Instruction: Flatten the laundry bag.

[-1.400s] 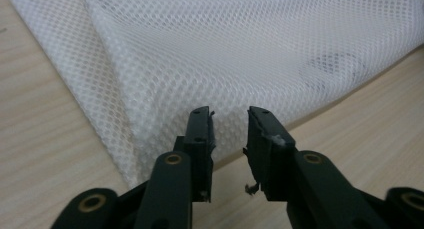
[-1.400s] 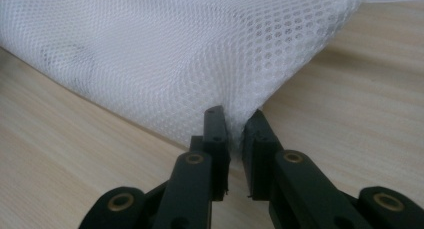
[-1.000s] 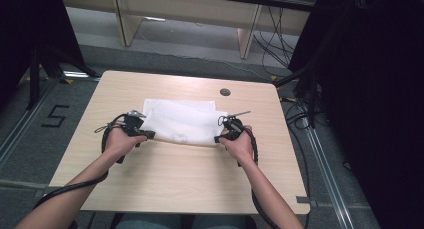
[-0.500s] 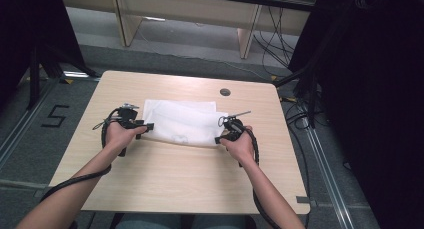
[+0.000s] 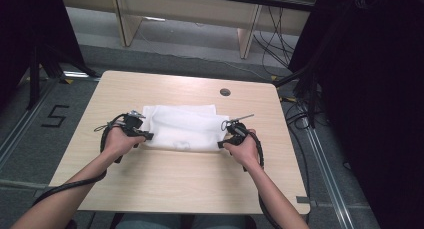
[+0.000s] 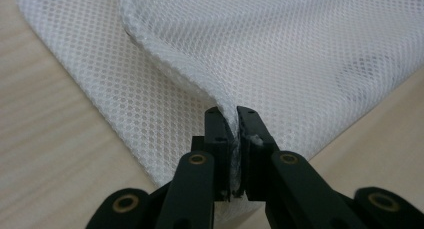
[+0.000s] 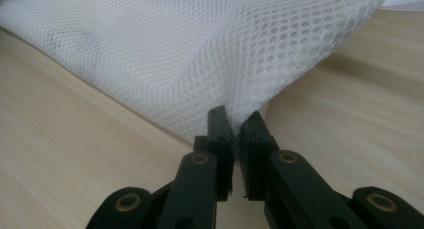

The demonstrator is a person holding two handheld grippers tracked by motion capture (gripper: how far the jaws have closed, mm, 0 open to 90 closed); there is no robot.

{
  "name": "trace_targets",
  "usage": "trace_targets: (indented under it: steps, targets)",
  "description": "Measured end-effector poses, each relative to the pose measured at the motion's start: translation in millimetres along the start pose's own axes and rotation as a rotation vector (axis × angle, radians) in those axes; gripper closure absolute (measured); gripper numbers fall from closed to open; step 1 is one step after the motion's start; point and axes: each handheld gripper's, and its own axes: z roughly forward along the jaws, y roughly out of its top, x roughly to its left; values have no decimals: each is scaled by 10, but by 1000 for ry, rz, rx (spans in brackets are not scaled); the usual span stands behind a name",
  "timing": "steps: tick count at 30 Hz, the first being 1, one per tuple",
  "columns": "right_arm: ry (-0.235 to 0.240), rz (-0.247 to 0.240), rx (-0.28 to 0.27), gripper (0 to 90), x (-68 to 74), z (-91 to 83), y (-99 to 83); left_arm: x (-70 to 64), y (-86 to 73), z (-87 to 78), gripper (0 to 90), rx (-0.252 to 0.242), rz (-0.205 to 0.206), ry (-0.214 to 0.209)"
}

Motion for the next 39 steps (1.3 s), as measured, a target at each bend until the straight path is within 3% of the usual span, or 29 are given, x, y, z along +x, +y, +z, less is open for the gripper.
trace_targets:
  steps: [3,4,6,8,12,14,15,17,19,20,21,22,24,28,29,31,33,34,36,37,38,39]
  targets:
    - [16,0,23,859,14,-61,-118,-112,-77,-79,842,15,33,-32]
    - [23,0,32,859,29,-117,-217,-180,-142,-131,841,31,51,-64]
    - [31,-1,38,859,39,-144,-270,-219,-180,-153,841,33,51,-80]
    - [50,-3,68,857,99,-229,-447,-324,-274,-259,841,66,74,-118]
    - [68,-3,103,840,183,-318,-623,-430,-379,-355,836,93,102,-143]
    - [83,-23,132,804,233,-376,-721,-498,-458,-402,825,107,127,-162]
    - [85,-20,144,746,278,-448,-797,-506,-512,-471,795,141,153,-177]
    - [83,-9,145,699,291,-542,-843,-507,-531,-508,738,143,149,-185]
    - [76,-7,139,667,287,-603,-851,-521,-561,-574,694,77,89,-194]
    - [67,0,128,645,278,-661,-852,-504,-555,-631,654,58,82,-185]
    - [58,14,111,634,274,-725,-848,-477,-536,-696,637,49,88,-175]
    - [31,17,98,610,237,-841,-812,-472,-516,-747,633,16,62,-176]
    - [25,22,94,610,189,-917,-741,-475,-393,-894,629,-32,90,-139]
    - [26,6,47,605,131,-926,-597,-602,-259,-888,625,-57,110,-175]
    - [37,7,37,606,124,-911,-537,-670,-220,-852,625,-50,117,-191]
    - [43,-3,29,602,109,-853,-402,-795,-145,-760,598,-35,174,-189]
    - [28,-32,8,593,97,-777,-269,-908,-81,-647,583,-15,233,-199]
    - [20,-39,8,591,93,-734,-202,-968,-57,-585,580,-6,239,-213]
    - [19,-1,25,592,115,-647,-83,-1076,-24,-456,574,18,268,-221]
    - [3,-58,8,593,66,-585,-24,-1114,-12,-399,578,46,300,-227]
    - [14,-42,24,594,74,-531,23,-1137,4,-351,586,82,350,-224]
    - [7,-67,17,593,43,-467,72,-1173,8,-298,592,103,383,-224]
